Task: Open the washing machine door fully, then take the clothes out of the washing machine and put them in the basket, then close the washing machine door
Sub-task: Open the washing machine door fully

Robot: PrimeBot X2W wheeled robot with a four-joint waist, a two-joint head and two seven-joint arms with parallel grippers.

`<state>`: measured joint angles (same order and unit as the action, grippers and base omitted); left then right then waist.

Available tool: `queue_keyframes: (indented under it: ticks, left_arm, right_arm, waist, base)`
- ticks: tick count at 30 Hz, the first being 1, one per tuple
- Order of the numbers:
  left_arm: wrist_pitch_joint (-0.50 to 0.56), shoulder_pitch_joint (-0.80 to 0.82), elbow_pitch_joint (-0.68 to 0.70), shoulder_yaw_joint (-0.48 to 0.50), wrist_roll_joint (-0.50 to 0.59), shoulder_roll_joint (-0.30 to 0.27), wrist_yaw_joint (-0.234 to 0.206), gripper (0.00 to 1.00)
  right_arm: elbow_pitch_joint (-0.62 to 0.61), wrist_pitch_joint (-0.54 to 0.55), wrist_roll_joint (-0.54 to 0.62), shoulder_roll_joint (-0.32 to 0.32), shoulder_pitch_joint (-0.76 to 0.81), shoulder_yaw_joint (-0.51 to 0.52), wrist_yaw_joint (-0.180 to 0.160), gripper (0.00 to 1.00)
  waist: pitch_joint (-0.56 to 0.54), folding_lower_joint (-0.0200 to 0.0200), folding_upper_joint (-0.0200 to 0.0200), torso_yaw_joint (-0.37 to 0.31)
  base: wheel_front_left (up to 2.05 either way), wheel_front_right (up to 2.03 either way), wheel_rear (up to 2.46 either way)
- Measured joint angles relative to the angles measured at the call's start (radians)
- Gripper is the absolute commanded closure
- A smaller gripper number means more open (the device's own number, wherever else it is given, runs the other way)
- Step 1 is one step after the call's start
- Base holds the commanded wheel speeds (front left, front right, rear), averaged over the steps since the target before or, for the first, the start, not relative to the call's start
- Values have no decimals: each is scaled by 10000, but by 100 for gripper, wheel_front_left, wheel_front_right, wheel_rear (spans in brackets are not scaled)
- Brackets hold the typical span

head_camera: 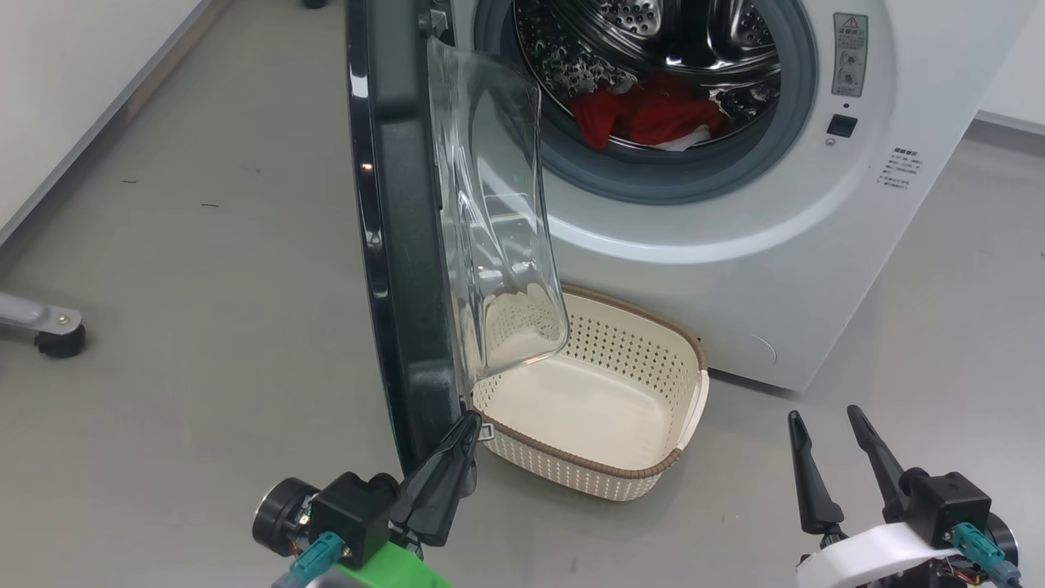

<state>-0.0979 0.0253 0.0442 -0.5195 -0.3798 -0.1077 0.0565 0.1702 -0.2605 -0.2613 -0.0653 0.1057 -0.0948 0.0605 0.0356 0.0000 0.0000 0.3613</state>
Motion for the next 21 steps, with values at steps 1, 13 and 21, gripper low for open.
queue_keyframes:
  ticks: [1,13,21]
  left_arm:
    - [-2,0,-29,23,-2,8,-23,100]
    - [-2,0,-359,0,-69,48,-84,100]
    - [-4,-26,-447,92,-69,38,-205,100]
  right_arm:
    - [0,0,0,4,0,21,0,0]
    - [-38,0,13,50,12,385,88,0]
    - [-159,0,15,98,12,454,132,0]
  waist:
    - [-5,0,0,10]
    - [-70,0,0,405]
    - [-88,0,0,686]
  base:
    - [0,0,0]
    - [0,0,0]
    - [0,0,0]
